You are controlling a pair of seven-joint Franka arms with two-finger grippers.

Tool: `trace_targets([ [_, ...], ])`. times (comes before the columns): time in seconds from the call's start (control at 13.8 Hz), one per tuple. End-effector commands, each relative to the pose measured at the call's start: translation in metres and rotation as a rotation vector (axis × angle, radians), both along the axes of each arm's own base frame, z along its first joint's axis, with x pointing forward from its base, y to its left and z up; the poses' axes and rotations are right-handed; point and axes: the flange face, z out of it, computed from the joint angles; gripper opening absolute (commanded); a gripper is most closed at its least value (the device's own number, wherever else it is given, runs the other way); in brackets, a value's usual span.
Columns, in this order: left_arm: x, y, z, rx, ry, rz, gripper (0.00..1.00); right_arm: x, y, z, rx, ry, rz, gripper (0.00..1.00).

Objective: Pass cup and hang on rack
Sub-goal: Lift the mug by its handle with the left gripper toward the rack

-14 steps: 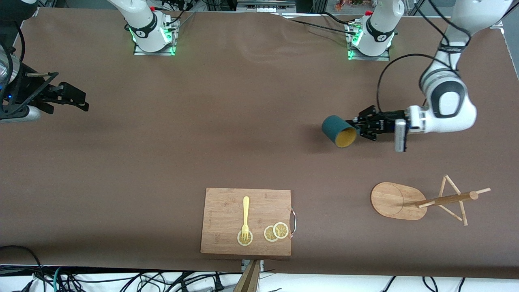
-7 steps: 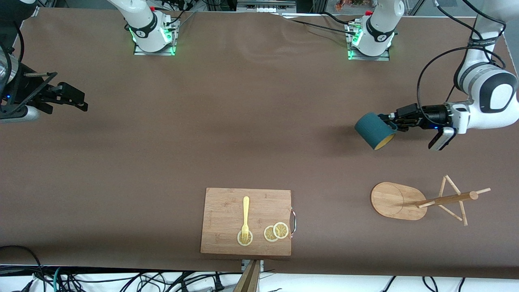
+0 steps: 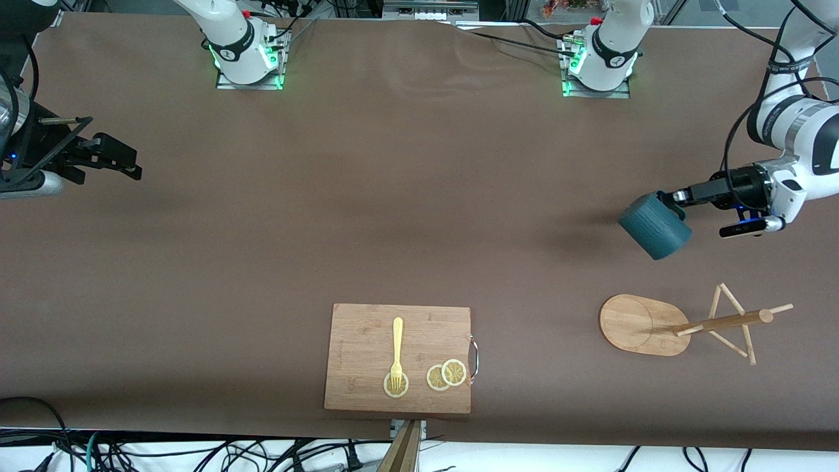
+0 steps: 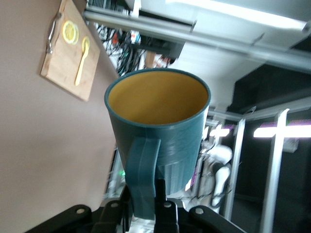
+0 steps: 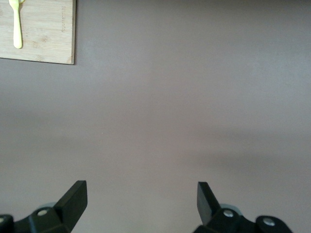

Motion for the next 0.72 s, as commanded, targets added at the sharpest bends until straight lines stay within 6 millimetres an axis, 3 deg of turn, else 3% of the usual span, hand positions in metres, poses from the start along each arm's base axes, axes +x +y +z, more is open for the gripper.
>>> trace_targets([
  [0.0, 0.015, 0.027, -0.005, -0.088, 0.013, 0.034, 0.0, 0.0, -0.001, 0.006, -0.012, -0.005, 0.009, 1.0],
  [0.14, 0.021, 0.054, -0.013, -0.095, 0.006, 0.065, 0.0, 0.0, -0.001, 0.006, -0.012, -0.005, 0.007, 1.0],
  [0.65, 0.043, 0.067, -0.058, -0.188, 0.006, 0.144, 0.0, 0.0, 0.0, 0.006, -0.012, -0.005, 0.009, 1.0],
])
